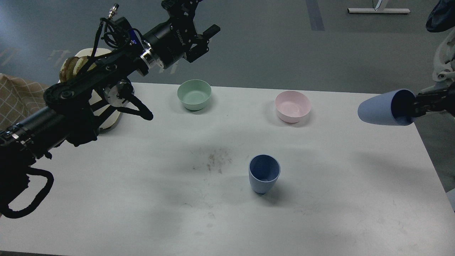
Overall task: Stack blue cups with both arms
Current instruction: 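Carry the held blue cup over the standing blue cup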
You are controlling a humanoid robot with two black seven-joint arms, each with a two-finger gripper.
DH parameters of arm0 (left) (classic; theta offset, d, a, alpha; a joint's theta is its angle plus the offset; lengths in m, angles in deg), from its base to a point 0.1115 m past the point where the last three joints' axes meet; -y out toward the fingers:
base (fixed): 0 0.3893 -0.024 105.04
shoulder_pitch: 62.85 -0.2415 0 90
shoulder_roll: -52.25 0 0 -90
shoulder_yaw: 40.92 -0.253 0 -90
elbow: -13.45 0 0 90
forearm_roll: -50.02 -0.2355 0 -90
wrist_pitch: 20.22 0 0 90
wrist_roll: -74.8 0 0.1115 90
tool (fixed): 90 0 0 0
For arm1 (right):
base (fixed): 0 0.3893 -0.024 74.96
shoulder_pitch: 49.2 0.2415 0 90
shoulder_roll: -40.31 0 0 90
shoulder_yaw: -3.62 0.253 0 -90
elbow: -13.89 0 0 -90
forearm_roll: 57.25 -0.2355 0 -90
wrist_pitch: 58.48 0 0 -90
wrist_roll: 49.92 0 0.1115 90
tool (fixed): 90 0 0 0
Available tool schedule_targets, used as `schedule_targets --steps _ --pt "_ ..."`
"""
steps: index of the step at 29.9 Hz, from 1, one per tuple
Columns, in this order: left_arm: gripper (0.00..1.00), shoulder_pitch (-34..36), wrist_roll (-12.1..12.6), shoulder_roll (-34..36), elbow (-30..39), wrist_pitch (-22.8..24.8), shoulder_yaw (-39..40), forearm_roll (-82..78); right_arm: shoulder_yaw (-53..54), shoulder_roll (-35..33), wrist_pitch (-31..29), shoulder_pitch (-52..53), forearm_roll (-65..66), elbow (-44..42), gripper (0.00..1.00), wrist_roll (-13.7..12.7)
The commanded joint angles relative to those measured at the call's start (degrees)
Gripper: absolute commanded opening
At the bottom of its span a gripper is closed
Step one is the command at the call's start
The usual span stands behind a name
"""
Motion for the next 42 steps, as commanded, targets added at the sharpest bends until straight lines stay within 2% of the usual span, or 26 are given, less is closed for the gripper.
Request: schedule_targets --steps 1,6,14,22,42 --pt "0.98 0.02 0.09 -0.37 -0.63 0.02 0.04 0.0 -9.82 6.5 0.02 9.27 -1.94 -1.19 0.0 0.0" --pt "0.98 0.02 0.09 -0.37 -0.99 0.02 0.13 0.0 -20.55 17.22 0.02 20.08 -10.19 -1.28 0.0 0.0" --pt "0.98 0.02 0.09 -0.29 -1.25 0.11 0.13 0.0 -26.53 27.6 0.02 28.44 -17.58 3.18 0.0 0.0" --pt "0.98 0.02 0.09 0.07 -1.25 0.11 0.22 0.0 -29.0 30.42 0.02 31.08 -20.05 11.1 0.0 0.0" --pt "0.98 0.02 0.09 0.42 -1.25 0.2 0.48 0.0 -32.08 41.05 0.02 28.71 -22.33 9.18 0.0 0.0"
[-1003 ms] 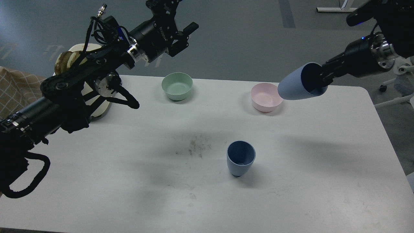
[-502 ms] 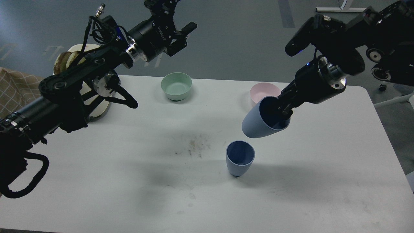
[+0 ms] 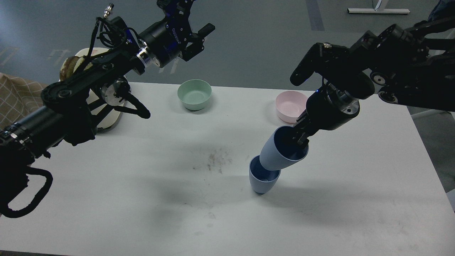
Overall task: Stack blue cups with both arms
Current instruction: 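Carry the held blue cup over the standing blue cup, then lower the held cup into the standing cup and release it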
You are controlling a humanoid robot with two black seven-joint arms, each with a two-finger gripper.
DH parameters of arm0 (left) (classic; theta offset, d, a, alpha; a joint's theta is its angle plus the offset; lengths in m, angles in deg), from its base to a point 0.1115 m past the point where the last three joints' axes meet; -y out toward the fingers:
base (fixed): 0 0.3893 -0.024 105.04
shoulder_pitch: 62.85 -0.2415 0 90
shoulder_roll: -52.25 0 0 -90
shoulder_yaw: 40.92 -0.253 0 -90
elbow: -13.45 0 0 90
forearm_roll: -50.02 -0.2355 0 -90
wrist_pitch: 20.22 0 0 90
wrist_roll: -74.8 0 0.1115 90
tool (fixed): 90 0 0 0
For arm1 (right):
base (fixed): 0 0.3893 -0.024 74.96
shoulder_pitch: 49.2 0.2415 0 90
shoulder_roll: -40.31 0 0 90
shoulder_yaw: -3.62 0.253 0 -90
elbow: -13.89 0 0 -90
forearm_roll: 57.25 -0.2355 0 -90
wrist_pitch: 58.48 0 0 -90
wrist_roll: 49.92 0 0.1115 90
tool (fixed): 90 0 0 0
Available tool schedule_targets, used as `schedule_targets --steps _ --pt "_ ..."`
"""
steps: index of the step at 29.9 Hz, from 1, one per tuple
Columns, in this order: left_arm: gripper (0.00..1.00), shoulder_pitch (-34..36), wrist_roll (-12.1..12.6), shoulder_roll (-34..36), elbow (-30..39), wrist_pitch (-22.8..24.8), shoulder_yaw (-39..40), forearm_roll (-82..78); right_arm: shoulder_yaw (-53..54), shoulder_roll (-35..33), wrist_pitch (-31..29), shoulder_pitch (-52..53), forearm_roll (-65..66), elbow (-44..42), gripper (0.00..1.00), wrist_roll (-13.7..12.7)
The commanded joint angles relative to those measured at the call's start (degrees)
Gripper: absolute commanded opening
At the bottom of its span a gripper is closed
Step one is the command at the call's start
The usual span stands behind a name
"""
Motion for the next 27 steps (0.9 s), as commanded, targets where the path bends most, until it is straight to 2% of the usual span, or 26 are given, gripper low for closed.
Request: schedule_targets --steps 1,15,23,27 --pt "0.98 0.0 0.0 0.02 0.0 0.02 0.09 0.01 -0.1 1.51 0.0 -0.39 -0.31 -0.67 0.0 0.01" --pt "0.98 0.0 0.0 0.28 0.08 0.2 0.09 0.01 -0.1 3.98 0.0 -3.46 -0.31 -3.75 0.03 0.01" --pt "0.98 0.0 -0.09 0.89 0.08 0.11 0.09 0.01 -0.1 4.24 0.0 -4.34 -0.31 -4.19 0.13 0.01" --pt "0.98 -0.09 -0.09 0.89 0.08 0.11 0.09 0.01 -0.1 4.5 0.0 -4.61 -0.31 -4.36 0.13 0.01"
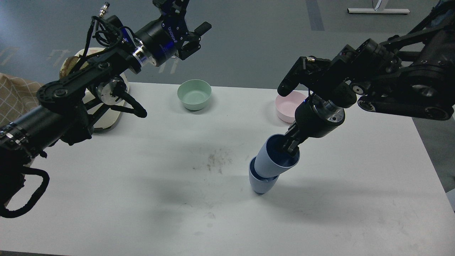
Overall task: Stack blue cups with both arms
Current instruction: 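Lower the held cup into the standing cup and release it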
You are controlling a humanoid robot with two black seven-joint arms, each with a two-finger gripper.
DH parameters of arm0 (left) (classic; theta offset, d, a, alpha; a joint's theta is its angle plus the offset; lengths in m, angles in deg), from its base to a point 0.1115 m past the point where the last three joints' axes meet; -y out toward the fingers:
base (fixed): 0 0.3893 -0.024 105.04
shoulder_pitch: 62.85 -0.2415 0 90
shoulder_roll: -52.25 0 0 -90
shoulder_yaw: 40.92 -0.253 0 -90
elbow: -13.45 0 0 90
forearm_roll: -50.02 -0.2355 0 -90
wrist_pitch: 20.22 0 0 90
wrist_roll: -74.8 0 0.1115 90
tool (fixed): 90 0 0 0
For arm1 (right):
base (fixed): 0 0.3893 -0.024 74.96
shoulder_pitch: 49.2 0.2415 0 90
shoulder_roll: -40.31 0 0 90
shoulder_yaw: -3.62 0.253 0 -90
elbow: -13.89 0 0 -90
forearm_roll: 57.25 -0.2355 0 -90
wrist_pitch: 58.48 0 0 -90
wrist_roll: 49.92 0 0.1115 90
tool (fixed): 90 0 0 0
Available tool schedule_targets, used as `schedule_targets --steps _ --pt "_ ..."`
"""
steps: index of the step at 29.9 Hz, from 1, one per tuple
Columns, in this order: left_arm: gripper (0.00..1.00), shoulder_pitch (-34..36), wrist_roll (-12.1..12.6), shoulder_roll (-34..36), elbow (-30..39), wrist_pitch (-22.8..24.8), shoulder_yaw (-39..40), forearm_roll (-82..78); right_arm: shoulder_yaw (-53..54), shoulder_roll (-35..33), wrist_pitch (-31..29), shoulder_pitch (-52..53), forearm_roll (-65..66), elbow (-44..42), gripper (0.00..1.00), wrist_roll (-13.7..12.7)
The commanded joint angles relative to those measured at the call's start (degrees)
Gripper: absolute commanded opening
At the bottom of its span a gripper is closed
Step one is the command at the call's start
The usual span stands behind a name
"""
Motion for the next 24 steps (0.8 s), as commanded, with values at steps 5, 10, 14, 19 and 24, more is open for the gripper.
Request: schedule_targets --steps 5,10,14,19,24 --pt "0.98 -0.03 -0.01 0.09 0.0 0.0 0.08 -0.01 0.01 0.4 0.0 -0.49 0.0 -0.65 0.2 -0.01" --pt "0.98 -0.03 -0.01 0.09 0.0 0.0 0.08 -0.01 0.01 0.4 0.0 -0.84 0.0 -0.66 0.33 -0.01" --pt "0.98 -0.03 -0.01 0.09 0.0 0.0 0.08 -0.01 0.01 0.57 0.0 -0.93 0.0 -0.74 0.41 -0.01" --pt "0.98 -0.03 -0.01 0.09 0.0 0.0 0.08 -0.01 0.01 0.75 0.0 -0.93 0.0 -0.92 0.5 -0.01" --pt "0.98 -0.03 -0.01 0.09 0.0 0.0 0.08 -0.01 0.01 0.93 0.0 -0.93 -0.08 -1.01 0.53 -0.01"
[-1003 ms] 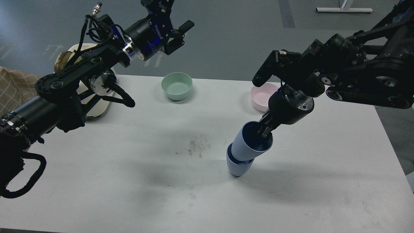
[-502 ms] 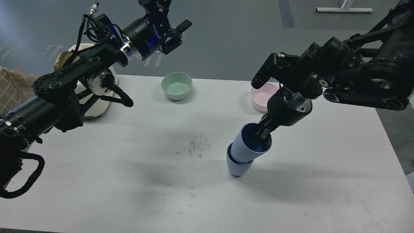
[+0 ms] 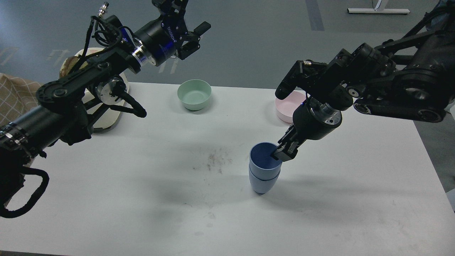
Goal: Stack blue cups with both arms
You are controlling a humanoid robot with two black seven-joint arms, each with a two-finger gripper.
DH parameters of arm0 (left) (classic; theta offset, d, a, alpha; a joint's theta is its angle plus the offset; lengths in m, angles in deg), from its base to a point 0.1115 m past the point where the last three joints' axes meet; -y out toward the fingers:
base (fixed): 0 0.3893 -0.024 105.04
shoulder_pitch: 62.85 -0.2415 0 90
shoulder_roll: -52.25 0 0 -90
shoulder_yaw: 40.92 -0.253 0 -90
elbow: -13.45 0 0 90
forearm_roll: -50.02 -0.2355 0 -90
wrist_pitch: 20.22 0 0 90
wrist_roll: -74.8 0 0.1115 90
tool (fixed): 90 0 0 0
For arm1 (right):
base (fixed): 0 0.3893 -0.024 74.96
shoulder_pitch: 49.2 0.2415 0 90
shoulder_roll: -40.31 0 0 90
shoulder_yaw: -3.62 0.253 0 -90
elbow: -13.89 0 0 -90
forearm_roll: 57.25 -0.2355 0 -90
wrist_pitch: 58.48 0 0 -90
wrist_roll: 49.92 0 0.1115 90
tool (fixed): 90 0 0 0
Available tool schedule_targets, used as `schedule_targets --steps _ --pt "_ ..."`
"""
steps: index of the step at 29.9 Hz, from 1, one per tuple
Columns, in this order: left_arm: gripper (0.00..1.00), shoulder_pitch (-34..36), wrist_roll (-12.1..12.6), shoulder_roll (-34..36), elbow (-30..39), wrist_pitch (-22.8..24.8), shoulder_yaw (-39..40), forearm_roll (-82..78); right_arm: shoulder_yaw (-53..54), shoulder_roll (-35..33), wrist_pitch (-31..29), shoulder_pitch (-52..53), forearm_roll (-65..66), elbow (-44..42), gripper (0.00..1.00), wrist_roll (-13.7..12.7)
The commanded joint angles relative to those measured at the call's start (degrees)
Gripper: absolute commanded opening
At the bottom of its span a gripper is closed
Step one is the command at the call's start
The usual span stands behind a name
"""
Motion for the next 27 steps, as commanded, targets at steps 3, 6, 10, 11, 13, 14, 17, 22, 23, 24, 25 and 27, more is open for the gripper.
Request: schedule_targets --steps 3,6,10,11,13,14,17,22,23,24,25,27 --pt "0.98 0.0 0.0 0.0 0.0 0.0 0.0 -0.01 0.03 0.02 0.0 0.17 -0.08 -0.88 0.53 0.01" --pt "0.98 0.0 0.0 0.0 0.0 0.09 0.0 -0.01 0.12 -0.6 0.0 1.14 -0.78 -2.11 0.55 0.01" --pt "0.98 0.0 0.0 0.0 0.0 0.09 -0.09 -0.01 0.47 -2.7 0.0 4.3 -3.42 -3.52 0.59 0.01" --pt "0.98 0.0 0.0 0.0 0.0 0.0 -0.26 -0.01 0.73 -3.67 0.0 5.52 -4.56 -3.79 0.6 0.01" --pt "0.98 0.0 0.0 0.0 0.0 0.09 -0.26 -0.01 1.7 -5.78 0.0 8.16 -6.32 -4.4 0.61 0.01" --pt "0.98 -0.09 0.09 0.0 0.0 0.0 -0.35 -0.01 2.75 -7.79 0.0 9.65 -7.8 -5.36 0.62 0.01" --pt "0.98 0.0 0.09 0.0 0.0 0.0 -0.35 -0.01 4.42 -12.09 0.0 12.29 -10.01 -7.64 0.63 0.01" --pt "0.98 -0.09 0.09 0.0 0.0 0.0 -0.35 -0.09 7.5 -20.63 0.0 13.62 -12.56 -10.73 0.64 0.01" --pt "0.98 -0.09 0.0 0.0 0.0 0.0 -0.35 -0.09 8.11 -23.08 0.0 13.36 -13.87 -12.21 0.66 0.01" --pt "0.98 -0.09 0.09 0.0 0.0 0.0 -0.35 -0.09 8.38 -24.23 0.0 13.1 -14.58 -13.1 0.66 0.01" --pt "0.98 -0.17 0.0 0.0 -0.09 0.0 -0.35 -0.09 8.73 -26.16 0.0 12.49 -16.33 -14.5 0.68 0.01" --pt "0.98 -0.17 0.0 -0.09 -0.27 -0.09 -0.26 -0.01 8.91 -28.89 0.0 9.85 -19.15 -16.52 0.7 0.01"
